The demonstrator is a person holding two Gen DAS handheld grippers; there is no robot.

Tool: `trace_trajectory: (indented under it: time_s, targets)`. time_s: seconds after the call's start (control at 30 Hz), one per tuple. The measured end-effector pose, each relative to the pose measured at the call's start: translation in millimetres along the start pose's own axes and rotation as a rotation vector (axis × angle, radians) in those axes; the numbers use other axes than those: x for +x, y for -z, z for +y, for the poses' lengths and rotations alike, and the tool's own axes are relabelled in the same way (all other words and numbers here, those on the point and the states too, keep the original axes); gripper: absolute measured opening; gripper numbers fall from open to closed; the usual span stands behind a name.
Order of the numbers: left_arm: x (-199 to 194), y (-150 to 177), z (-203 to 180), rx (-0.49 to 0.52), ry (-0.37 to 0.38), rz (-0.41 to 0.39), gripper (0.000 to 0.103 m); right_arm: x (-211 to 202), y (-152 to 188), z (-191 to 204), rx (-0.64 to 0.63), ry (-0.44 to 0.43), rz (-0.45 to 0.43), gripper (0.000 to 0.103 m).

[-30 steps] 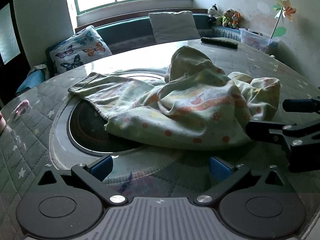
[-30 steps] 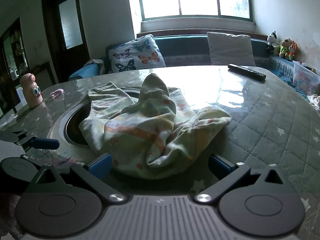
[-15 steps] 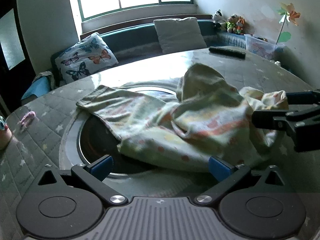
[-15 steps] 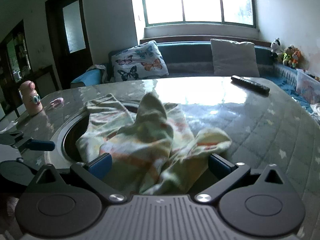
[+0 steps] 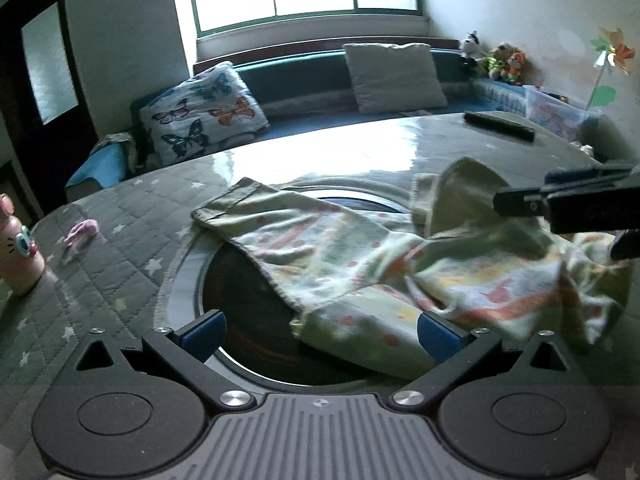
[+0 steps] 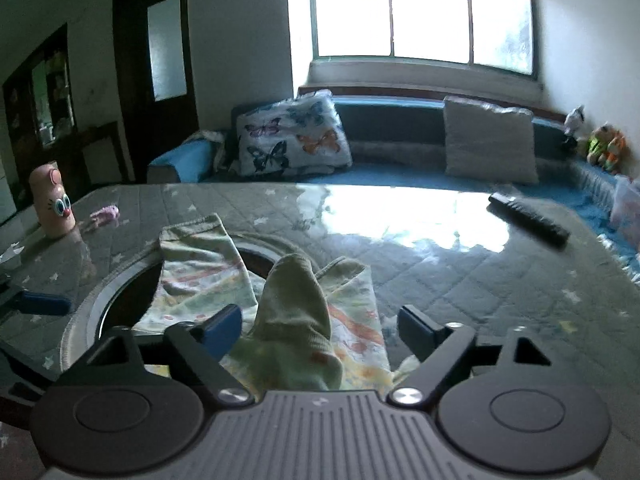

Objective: Fold clothes
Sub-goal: 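Grasp the shirt's corduroy collar with the right gripper and lift it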

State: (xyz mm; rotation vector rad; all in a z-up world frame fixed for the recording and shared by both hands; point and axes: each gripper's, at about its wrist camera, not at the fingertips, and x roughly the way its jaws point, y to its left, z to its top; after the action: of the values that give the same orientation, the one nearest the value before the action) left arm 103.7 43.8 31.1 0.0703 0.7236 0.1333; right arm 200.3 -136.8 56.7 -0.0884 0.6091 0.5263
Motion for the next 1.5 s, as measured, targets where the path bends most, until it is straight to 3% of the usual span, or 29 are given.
trace_trajectory:
  time_s: [0.13, 0.23, 0.37, 0.53, 0.7, 0.83, 0.97, 1.1, 1.17, 1.27, 1.5]
  targets:
    - [1, -3, 14, -0.033, -0.025, 0.0, 0.103, 24, 1, -6, 0.02, -0.057, 0.063, 0.061]
    - [0, -5, 25, -0.057, -0.048, -0.003, 0.103, 32, 4, -5, 0.027, -0.114, 0.092, 0.03]
    - [-5, -8, 38, -0.084, -0.072, -0.018, 0.103, 11, 9, 8, -0.003, -0.171, 0.061, 0.015]
    - [-14, -17, 48, -0.101, -0.084, -0.052, 0.103, -27, 13, 36, -0.097, -0.286, 0.018, 0.014]
    - [-23, -30, 50, -0.108, -0.06, -0.083, 0.103, -53, 32, 67, -0.192, -0.409, 0.039, 0.014]
    - [-25, -38, 40, -0.076, -0.012, -0.093, 0.103, -64, 56, 90, -0.284, -0.468, 0.08, 0.013]
    - [-15, -45, 24, -0.035, 0.06, -0.081, 0.103, -64, 75, 98, -0.345, -0.47, 0.128, 0.013]
    - [8, -48, 13, -0.028, 0.087, -0.029, 0.1, -66, 77, 93, -0.342, -0.472, 0.146, 0.018]
    - [21, -49, 14, -0.037, 0.099, 0.001, 0.093, -72, 73, 86, -0.324, -0.49, 0.145, 0.028]
    - [40, -52, 18, -0.061, 0.105, 0.037, 0.085, -83, 63, 74, -0.286, -0.519, 0.134, 0.034]
    - [68, -57, 18, -0.047, 0.136, 0.08, 0.083, -85, 25, 38, -0.175, -0.508, 0.065, 0.048]
